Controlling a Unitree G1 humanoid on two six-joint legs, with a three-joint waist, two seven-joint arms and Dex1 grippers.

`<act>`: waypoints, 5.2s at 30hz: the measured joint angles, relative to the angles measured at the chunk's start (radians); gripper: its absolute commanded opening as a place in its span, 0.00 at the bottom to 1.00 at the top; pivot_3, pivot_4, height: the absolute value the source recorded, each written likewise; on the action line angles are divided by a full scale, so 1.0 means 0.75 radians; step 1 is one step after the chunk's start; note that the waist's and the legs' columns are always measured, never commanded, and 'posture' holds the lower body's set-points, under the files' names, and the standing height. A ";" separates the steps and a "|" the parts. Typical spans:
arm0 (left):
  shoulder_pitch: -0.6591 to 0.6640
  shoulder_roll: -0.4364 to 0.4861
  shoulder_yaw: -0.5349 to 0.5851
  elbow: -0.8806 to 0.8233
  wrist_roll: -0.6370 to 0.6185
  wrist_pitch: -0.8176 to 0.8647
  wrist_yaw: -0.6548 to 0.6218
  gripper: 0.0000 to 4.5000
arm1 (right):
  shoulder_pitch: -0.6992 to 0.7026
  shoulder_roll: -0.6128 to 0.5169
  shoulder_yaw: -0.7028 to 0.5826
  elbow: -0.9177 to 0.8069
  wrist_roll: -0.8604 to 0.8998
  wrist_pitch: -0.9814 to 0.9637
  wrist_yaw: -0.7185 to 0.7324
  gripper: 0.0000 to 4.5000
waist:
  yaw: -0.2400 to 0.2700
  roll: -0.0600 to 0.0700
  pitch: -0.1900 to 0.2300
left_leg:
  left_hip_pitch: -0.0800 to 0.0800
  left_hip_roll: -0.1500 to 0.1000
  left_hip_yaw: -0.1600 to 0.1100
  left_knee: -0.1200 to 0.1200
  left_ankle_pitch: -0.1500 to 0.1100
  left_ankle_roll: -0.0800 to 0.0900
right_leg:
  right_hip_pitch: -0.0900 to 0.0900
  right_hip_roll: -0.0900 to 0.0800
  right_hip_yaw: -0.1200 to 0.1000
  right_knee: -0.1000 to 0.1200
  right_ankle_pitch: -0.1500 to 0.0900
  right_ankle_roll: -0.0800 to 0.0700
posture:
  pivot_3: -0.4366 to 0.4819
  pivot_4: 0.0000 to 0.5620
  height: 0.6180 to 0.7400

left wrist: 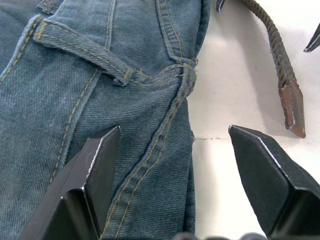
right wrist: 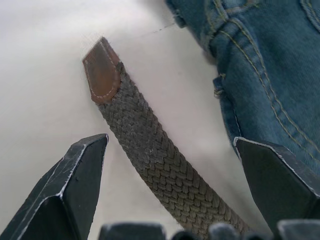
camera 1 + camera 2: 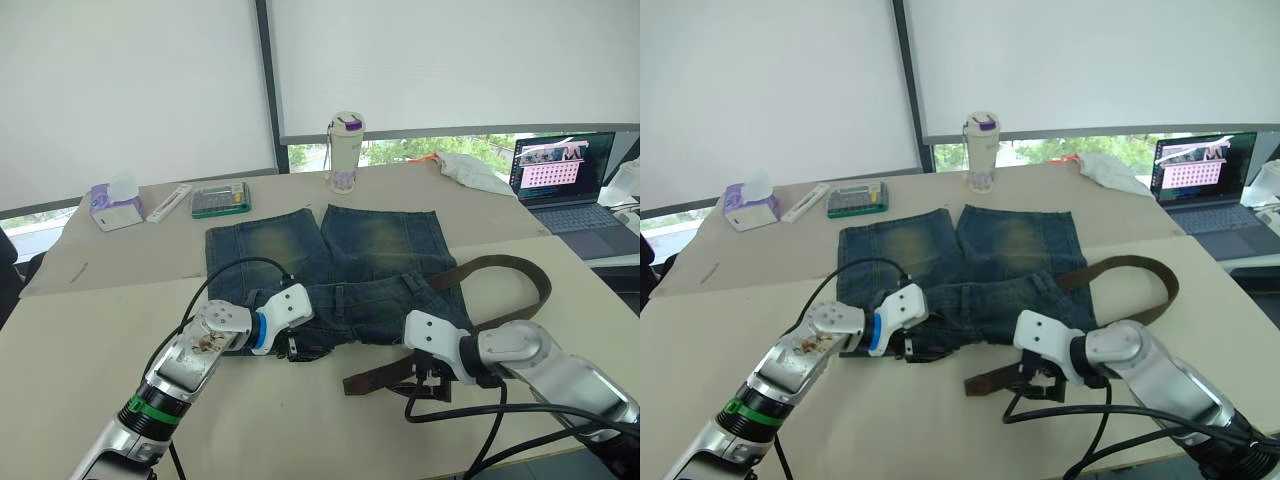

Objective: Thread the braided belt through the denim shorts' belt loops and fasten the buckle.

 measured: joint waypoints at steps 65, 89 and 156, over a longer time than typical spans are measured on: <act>-0.160 -0.366 0.320 0.035 -0.833 0.809 0.241 0.00 | 0.482 0.440 -0.885 -0.522 0.926 0.485 -0.544 0.55 | 0.011 -0.006 0.003 | 0.000 0.001 -0.002 0.000 0.000 -0.001 | 0.000 0.000 0.001 0.001 0.000 0.000 | 0.48 0.27 1.00; -0.188 -0.367 0.498 -0.004 -1.104 0.977 0.392 0.00 | 0.448 0.618 -0.876 -0.291 1.507 0.272 -1.020 0.29 | -0.003 0.000 0.000 | 0.001 0.000 -0.002 -0.001 0.001 -0.001 | 0.001 0.000 0.001 0.000 0.000 0.000 | 0.48 0.27 1.00; -0.336 -0.160 -0.347 0.652 0.198 -0.684 -0.090 0.11 | 0.659 0.415 -1.110 -0.337 1.481 -0.072 -1.474 0.00 | 0.006 -0.003 0.004 | -0.006 0.001 0.000 -0.002 -0.001 0.002 | 0.003 0.000 0.002 -0.001 -0.001 0.001 | 0.48 0.27 1.00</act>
